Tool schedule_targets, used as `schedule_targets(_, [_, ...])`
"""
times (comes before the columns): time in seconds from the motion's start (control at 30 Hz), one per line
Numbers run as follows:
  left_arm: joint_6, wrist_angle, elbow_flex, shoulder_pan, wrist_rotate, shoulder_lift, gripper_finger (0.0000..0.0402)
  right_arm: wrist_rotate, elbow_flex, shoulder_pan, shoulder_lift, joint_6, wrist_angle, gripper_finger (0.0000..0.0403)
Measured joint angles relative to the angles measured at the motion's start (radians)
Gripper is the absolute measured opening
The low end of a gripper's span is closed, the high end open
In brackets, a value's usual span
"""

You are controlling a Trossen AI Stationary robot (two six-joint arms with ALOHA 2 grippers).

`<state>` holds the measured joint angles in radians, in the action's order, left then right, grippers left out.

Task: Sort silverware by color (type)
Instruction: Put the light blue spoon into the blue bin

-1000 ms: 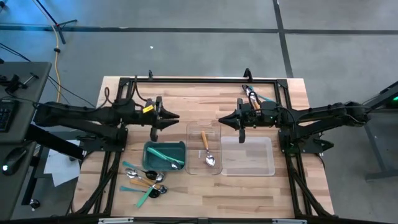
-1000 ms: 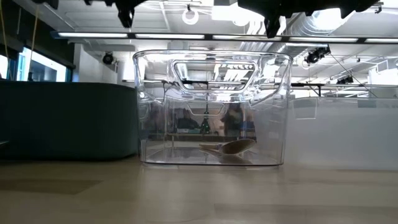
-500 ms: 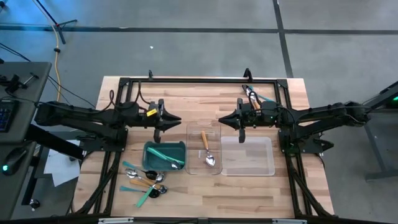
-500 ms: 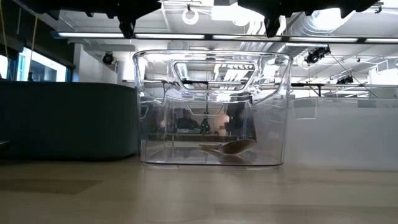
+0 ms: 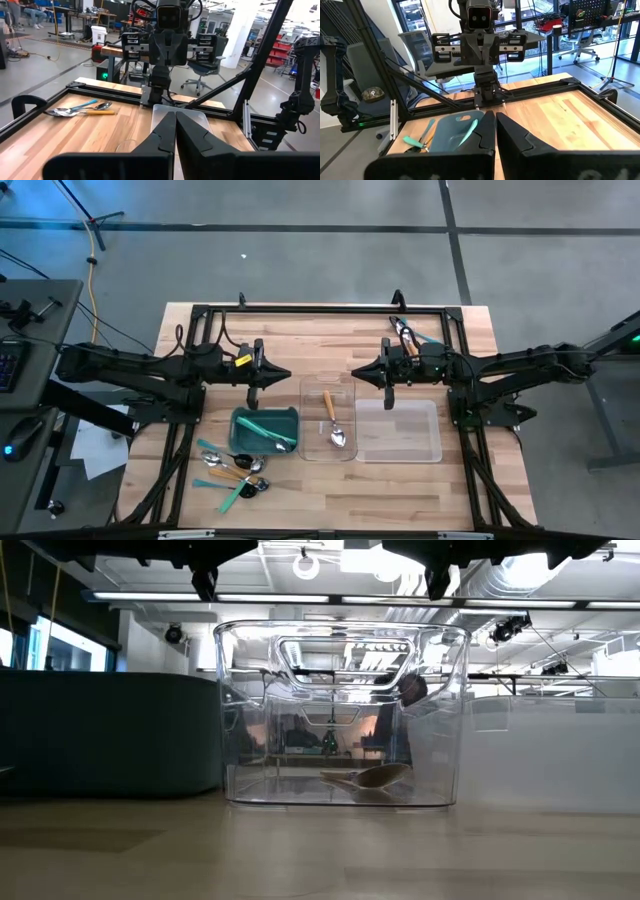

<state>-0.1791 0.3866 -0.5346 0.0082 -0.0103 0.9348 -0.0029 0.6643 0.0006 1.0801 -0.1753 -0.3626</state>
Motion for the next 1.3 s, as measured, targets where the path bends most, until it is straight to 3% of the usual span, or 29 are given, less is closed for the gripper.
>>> schedule_targets(1.07, [-0.003, -0.016, 0.0, 0.0, -0.006, 0.0, 0.0, 0.003, 0.0, 0.0, 0.0, -0.037, 0.022, 0.0])
schedule_targets(1.3, [-0.003, -0.017, 0.0, 0.0, -0.029, 0.0, 0.0, 0.155, 0.038, -0.013, 0.0, -0.188, 0.072, 0.0017])
